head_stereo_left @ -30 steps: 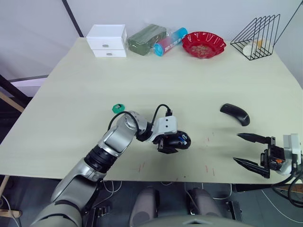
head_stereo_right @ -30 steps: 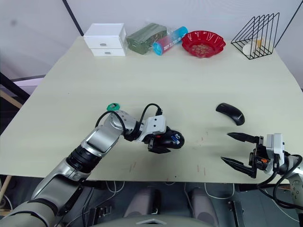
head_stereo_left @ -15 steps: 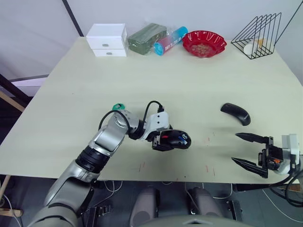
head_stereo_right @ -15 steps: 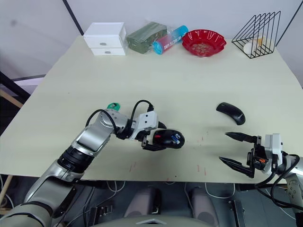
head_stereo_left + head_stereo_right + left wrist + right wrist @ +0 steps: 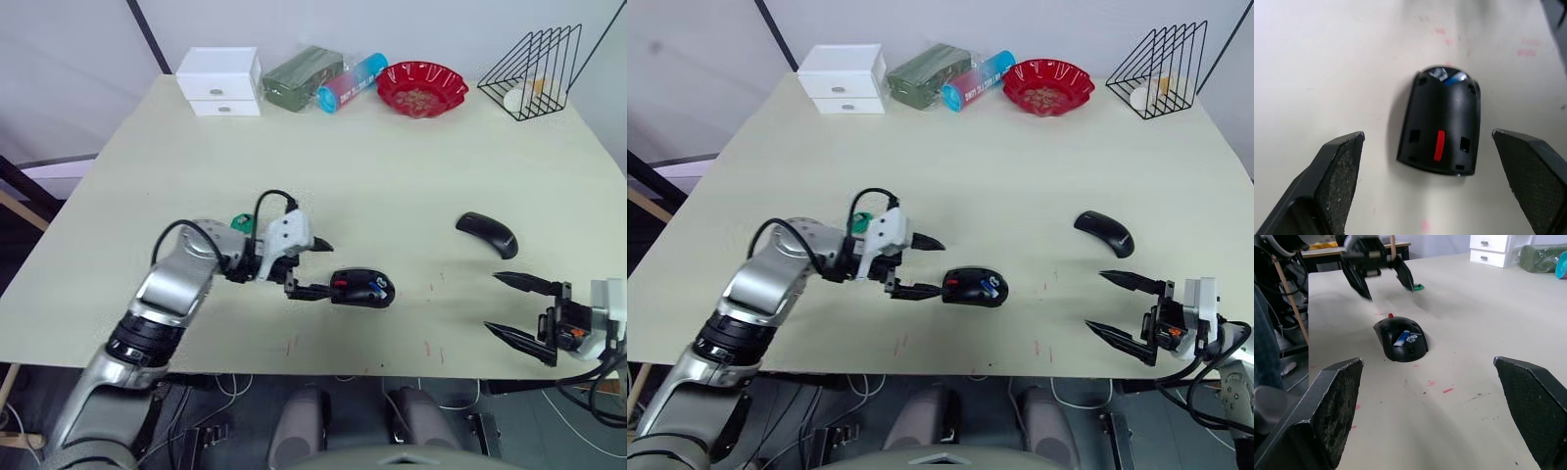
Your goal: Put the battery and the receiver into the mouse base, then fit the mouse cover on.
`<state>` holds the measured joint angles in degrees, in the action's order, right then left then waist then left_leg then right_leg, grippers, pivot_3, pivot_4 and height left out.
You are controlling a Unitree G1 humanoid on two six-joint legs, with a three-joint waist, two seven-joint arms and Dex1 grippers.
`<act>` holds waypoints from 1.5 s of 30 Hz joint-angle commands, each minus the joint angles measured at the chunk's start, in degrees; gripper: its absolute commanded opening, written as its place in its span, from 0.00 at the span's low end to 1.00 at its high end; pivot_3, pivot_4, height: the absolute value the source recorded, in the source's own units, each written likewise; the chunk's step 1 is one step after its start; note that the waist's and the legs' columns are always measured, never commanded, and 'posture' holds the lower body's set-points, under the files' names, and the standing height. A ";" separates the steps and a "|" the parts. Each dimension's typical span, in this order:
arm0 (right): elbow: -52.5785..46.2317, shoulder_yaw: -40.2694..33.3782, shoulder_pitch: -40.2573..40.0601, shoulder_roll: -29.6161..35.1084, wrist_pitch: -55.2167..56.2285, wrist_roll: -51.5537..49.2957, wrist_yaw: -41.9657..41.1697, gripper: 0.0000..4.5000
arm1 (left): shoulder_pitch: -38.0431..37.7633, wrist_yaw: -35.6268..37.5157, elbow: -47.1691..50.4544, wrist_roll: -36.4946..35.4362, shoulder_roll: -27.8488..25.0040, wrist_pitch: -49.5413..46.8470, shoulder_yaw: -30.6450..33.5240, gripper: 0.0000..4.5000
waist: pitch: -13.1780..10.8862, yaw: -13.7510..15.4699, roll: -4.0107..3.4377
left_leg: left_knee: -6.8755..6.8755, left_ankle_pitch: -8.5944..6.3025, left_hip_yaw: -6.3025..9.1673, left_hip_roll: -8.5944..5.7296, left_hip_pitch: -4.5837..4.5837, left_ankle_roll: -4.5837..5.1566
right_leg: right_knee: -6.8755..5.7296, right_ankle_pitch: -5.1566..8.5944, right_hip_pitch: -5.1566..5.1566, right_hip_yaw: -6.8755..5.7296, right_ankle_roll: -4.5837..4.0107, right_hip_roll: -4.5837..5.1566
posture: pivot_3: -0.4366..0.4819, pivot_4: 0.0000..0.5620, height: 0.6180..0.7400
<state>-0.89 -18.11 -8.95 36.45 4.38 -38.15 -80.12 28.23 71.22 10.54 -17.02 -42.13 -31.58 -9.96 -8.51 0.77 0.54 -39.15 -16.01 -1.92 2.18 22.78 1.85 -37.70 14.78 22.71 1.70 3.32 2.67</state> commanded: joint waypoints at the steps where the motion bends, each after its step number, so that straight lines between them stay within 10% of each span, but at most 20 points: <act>1: -0.57 -1.99 -0.38 0.18 0.88 -1.01 -0.38 1.00 | -1.48 -0.36 1.03 -3.83 -0.70 2.33 6.19 0.99 | -0.01 -0.01 0.02 | 0.00 0.00 0.00 0.00 0.00 0.00 | 0.00 0.00 0.00 0.00 0.00 0.00 | 0.48 0.27 1.00; 13: -0.37 -2.21 0.72 -0.19 0.76 -0.99 0.30 1.00 | -0.88 -2.05 -21.21 -3.58 -2.38 13.98 16.61 0.99 | -0.15 0.03 0.13 | 0.00 0.00 -0.04 0.01 -0.02 -0.01 | -0.03 0.00 0.01 -0.02 0.00 0.00 | 0.48 0.27 1.00; 33: -2.16 -1.48 1.84 -0.63 0.23 -0.59 2.70 1.00 | 15.02 2.70 -64.55 2.67 -1.95 34.55 16.78 0.99 | -0.25 -0.08 0.29 | -0.02 0.00 -0.40 0.00 0.01 -0.01 | -0.08 -0.01 0.02 -0.05 0.01 0.00 | 0.48 0.27 1.00; 38: -2.66 -1.28 1.61 -0.73 0.16 -0.65 3.14 1.00 | 16.15 2.99 -68.49 4.13 -1.78 37.08 16.94 0.59 | -0.25 -0.08 0.30 | -0.02 0.00 -0.39 0.00 0.01 -0.01 | -0.08 -0.02 0.02 -0.05 0.02 0.00 | 0.48 0.27 1.00; 45: -3.14 -0.51 1.38 -1.82 0.67 -0.09 3.87 1.00 | 18.80 3.08 -74.77 6.36 -1.87 38.25 17.04 0.55 | -0.26 -0.08 0.32 | -0.02 0.00 -0.39 0.00 0.01 -0.01 | -0.10 -0.02 0.03 -0.06 0.02 0.00 | 0.48 0.27 1.00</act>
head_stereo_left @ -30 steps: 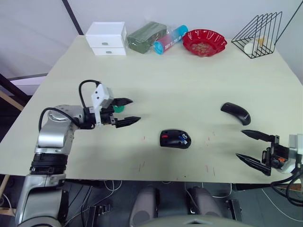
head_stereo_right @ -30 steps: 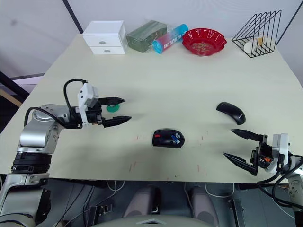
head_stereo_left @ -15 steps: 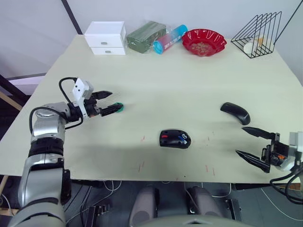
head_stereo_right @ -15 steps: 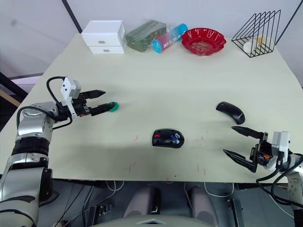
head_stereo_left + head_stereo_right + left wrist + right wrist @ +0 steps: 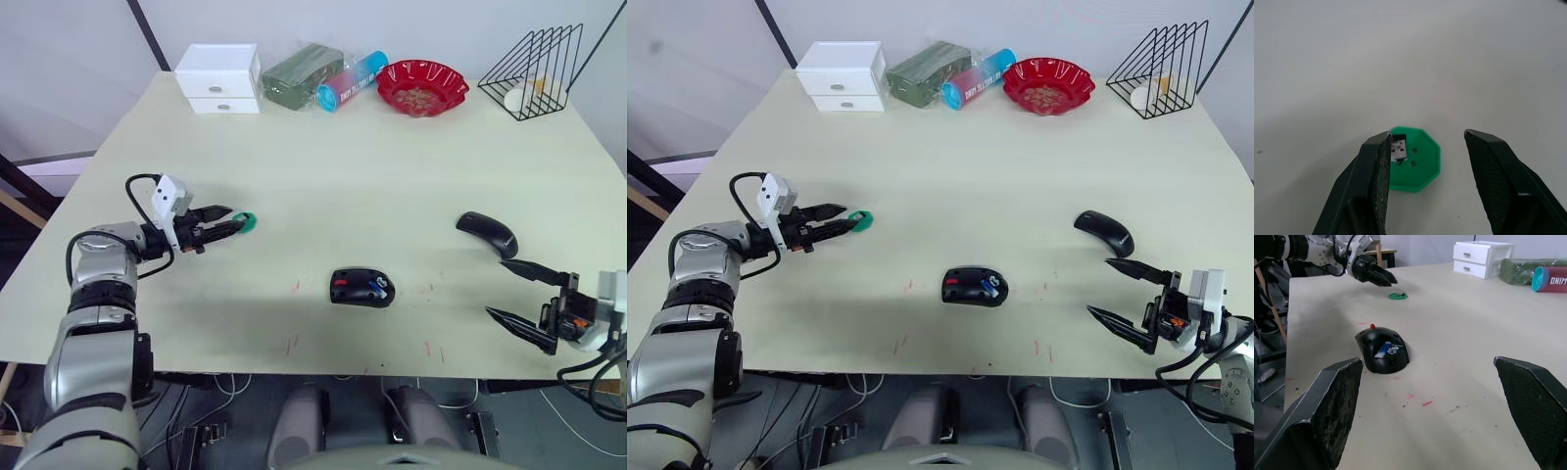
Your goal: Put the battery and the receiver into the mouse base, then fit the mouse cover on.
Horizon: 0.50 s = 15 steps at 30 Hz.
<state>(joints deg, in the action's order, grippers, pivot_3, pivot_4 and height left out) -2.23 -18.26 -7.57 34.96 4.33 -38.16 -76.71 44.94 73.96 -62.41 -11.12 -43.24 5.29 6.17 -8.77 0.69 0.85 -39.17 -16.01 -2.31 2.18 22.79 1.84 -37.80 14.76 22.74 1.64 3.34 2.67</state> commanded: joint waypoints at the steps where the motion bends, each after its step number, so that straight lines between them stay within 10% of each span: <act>1: -1.79 -0.30 0.03 -0.41 0.78 -0.03 0.51 1.00 | 2.41 0.50 -2.40 0.63 -0.79 1.49 0.96 0.55 | -0.01 0.00 0.02 | 0.00 0.00 0.00 0.00 0.00 0.00 | 0.00 0.00 0.00 0.00 0.00 0.00 | 0.48 0.27 1.00; 4: -2.21 0.04 -0.04 -0.76 0.89 0.23 0.87 1.00 | 3.29 0.65 -3.95 1.10 -0.95 1.81 1.18 0.55 | -0.01 -0.01 0.02 | 0.00 0.00 0.00 0.00 0.00 0.00 | -0.01 0.00 0.00 0.00 0.00 0.00 | 0.48 0.27 1.00; 7: -2.28 0.14 0.04 -1.18 1.10 0.38 1.18 1.00 | 4.19 -0.22 -5.02 2.54 -0.78 2.90 0.50 0.29 | -0.01 -0.02 0.02 | 0.00 0.00 0.02 0.00 0.00 0.00 | -0.02 0.00 0.00 -0.01 0.00 0.00 | 0.48 0.27 1.00; 15: -2.24 0.14 0.06 -1.79 1.40 0.88 1.45 1.00 | 5.26 -1.80 -7.03 4.43 0.33 4.67 0.58 0.29 | -0.01 -0.01 0.02 | -0.01 0.00 0.01 0.00 0.00 0.00 | -0.03 0.00 0.00 0.00 0.00 0.00 | 0.48 0.27 1.00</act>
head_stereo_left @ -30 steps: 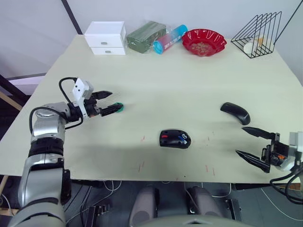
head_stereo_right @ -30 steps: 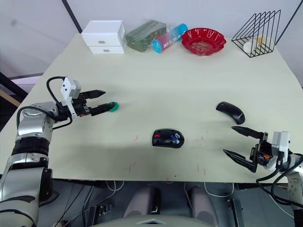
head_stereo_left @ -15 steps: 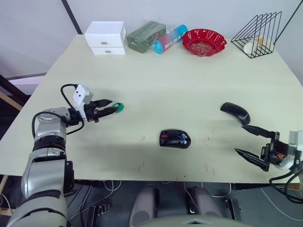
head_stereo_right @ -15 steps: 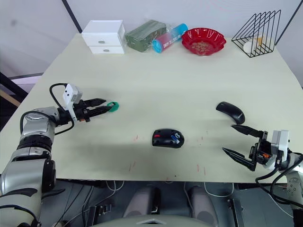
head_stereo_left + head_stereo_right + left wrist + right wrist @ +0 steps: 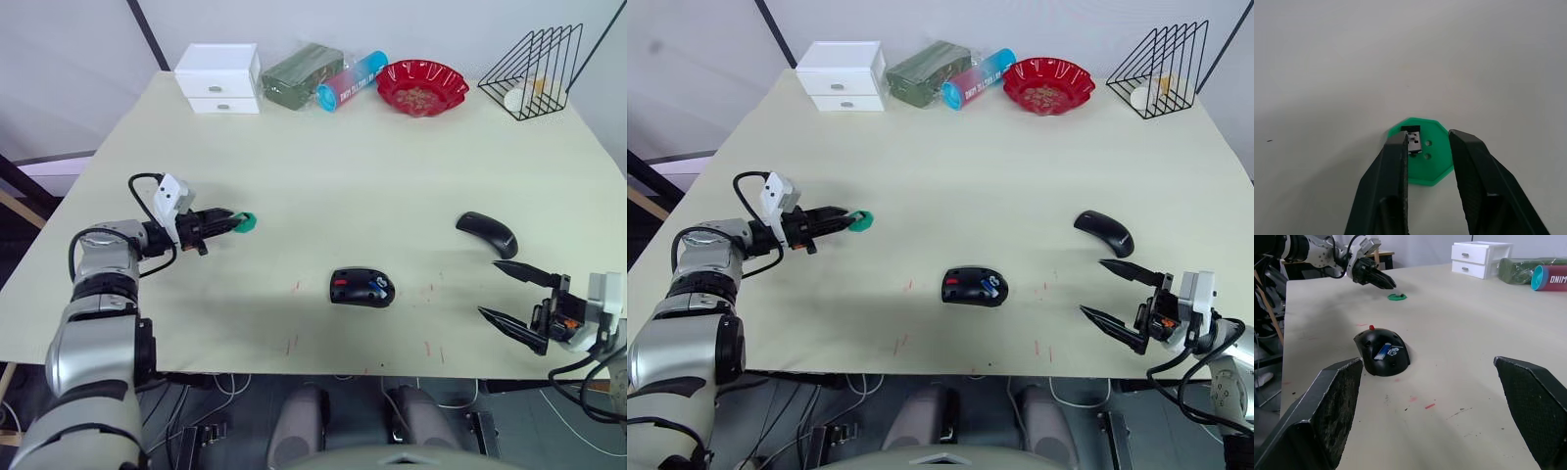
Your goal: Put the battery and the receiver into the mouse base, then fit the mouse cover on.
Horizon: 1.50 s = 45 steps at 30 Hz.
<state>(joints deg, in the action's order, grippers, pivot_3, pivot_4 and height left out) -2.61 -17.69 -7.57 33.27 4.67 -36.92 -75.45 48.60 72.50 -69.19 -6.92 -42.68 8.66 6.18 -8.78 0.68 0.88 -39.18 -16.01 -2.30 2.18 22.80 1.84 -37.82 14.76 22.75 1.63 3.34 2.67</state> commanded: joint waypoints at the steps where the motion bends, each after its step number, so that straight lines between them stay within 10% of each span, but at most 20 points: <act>1: -1.86 -0.40 0.08 -0.13 1.07 -0.34 0.26 1.00 | 1.76 -0.59 -0.46 0.46 -0.16 1.48 0.58 0.29 | 0.00 0.00 0.00 | 0.00 0.00 0.00 0.00 0.00 0.00 | 0.00 0.00 0.00 0.00 0.00 0.00 | 0.48 0.27 1.00; 45: -1.42 -0.16 0.00 -0.09 1.92 -0.05 0.33 1.00 | 2.12 -3.63 -3.02 3.65 1.02 1.56 1.42 0.29 | -0.01 -0.03 0.01 | -0.01 0.00 0.00 0.00 0.00 0.00 | -0.03 0.00 0.01 0.00 0.00 0.00 | 0.48 0.27 1.00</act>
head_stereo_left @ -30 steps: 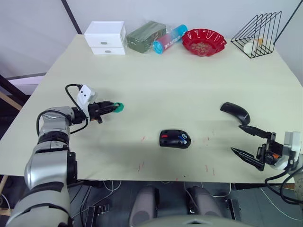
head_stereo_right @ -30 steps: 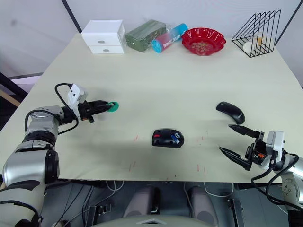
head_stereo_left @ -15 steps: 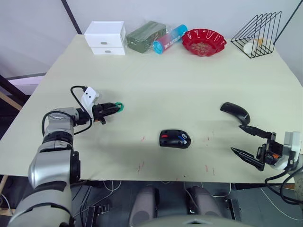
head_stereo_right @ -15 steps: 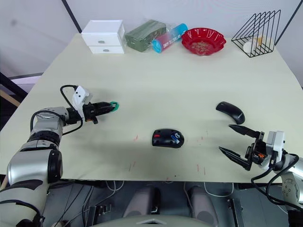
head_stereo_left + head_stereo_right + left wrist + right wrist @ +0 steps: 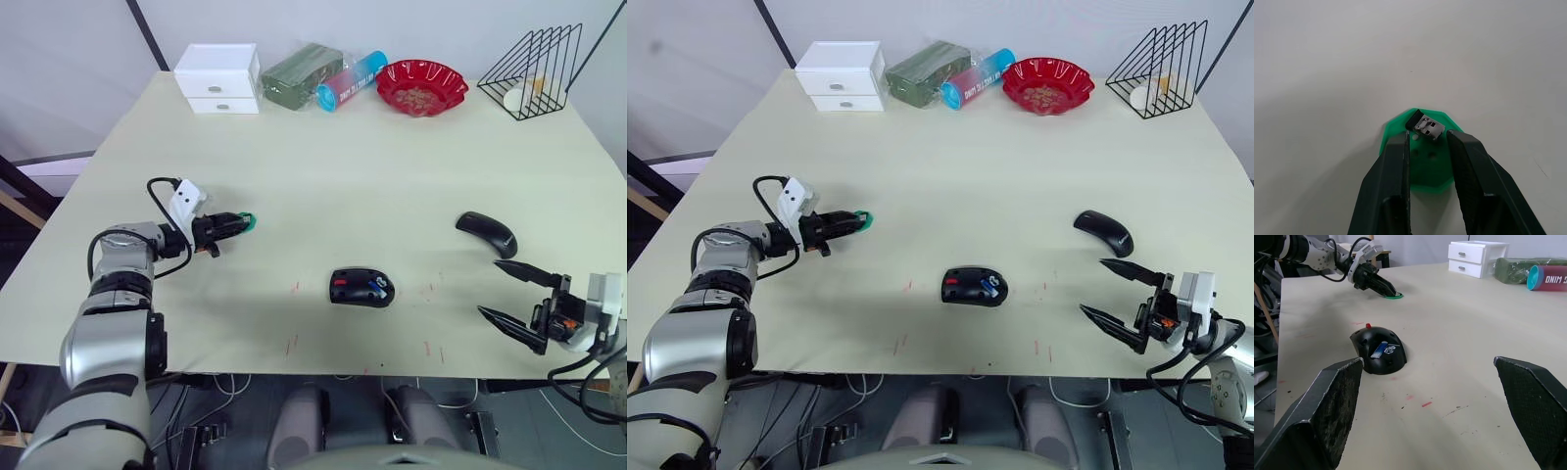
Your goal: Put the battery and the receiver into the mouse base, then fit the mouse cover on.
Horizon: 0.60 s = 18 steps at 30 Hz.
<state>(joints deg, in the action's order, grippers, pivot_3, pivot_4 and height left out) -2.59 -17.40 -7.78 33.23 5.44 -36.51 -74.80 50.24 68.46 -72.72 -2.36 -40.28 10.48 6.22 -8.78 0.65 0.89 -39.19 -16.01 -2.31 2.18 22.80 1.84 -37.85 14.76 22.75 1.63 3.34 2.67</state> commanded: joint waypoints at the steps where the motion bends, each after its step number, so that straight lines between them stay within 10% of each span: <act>1: -1.40 -0.42 0.21 -0.01 1.18 -0.47 -0.34 1.00 | 0.43 0.59 0.63 -1.17 -1.53 -0.60 1.59 0.29 | 0.00 0.01 0.00 | 0.00 0.00 0.00 0.00 0.00 0.00 | 0.00 0.00 0.00 0.00 0.00 0.00 | 0.48 0.27 1.00; 18: -1.01 0.03 -0.49 -0.02 1.79 -0.62 -0.61 1.00 | -5.15 1.64 12.64 -6.61 -2.42 -6.55 5.08 0.29 | 0.00 0.00 0.00 | 0.00 0.00 0.00 0.01 0.00 0.00 | -0.01 0.00 0.00 0.00 0.00 0.01 | 0.48 0.27 1.00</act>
<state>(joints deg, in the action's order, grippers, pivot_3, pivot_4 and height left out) -2.47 -16.65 -8.08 33.19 6.46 -36.47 -74.98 45.55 70.18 -63.41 -7.28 -41.34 4.52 10.36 -8.78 0.65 0.89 -39.20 -16.01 -2.31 2.19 22.80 1.83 -37.86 14.76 22.75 1.63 3.34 2.68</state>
